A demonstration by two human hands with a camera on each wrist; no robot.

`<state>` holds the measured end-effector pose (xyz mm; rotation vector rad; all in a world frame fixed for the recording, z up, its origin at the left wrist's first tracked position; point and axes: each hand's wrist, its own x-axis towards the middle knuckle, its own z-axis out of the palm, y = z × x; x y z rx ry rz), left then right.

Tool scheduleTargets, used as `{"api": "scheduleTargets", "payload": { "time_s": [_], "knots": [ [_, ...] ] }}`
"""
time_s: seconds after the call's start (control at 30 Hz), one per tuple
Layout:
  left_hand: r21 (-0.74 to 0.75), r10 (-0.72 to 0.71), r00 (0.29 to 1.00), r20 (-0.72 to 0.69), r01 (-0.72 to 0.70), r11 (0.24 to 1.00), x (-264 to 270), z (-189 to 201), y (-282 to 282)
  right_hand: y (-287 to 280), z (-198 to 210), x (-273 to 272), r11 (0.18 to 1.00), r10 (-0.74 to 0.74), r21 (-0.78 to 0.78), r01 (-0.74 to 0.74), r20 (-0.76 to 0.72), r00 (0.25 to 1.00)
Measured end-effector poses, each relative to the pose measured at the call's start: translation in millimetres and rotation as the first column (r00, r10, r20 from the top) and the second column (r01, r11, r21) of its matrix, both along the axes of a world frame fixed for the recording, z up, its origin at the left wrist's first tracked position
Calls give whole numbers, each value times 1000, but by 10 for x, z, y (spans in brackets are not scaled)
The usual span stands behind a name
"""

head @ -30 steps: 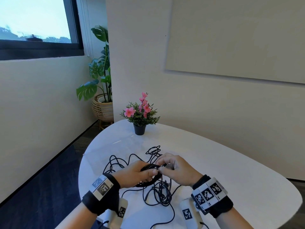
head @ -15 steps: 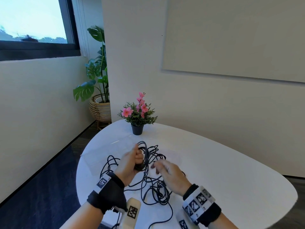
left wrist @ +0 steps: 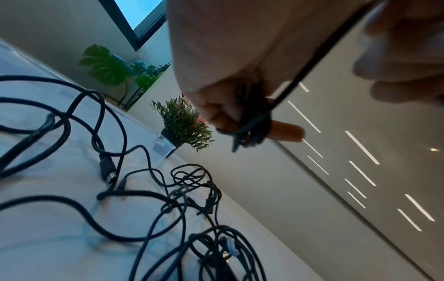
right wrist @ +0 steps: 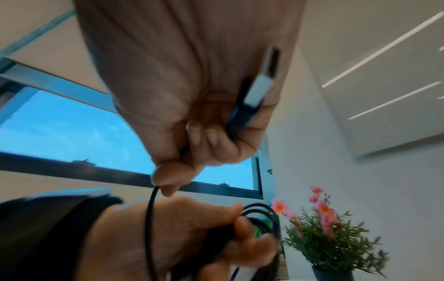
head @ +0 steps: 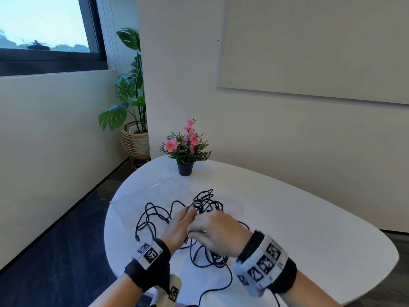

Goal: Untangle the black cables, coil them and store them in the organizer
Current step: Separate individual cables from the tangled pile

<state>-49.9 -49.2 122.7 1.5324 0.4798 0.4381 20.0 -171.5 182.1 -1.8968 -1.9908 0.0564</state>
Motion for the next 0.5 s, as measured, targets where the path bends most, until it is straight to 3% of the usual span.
{"api": "scheduleTargets", "payload": {
  "time_s": [0.1, 0.2, 0.37, 0.5],
  "knots": [
    [2, -155, 988, 2, 155, 988, -76, 108, -78, 11, 140, 296, 993, -67, 79, 89, -250, 966],
    [-81, -264, 964, 22, 265, 961, -97, 169, -112, -14, 98, 543, 974, -132, 100, 202, -476, 869],
    [-128, -372, 927, 45, 374, 918, -107, 231, -70, -1, -163, 738, 981, -107, 42, 190, -700, 706],
    [-278, -356, 916, 185, 396, 875, -103, 224, -75, -8, -396, 779, 981, -107, 5, 196, -827, 552]
  ]
}}
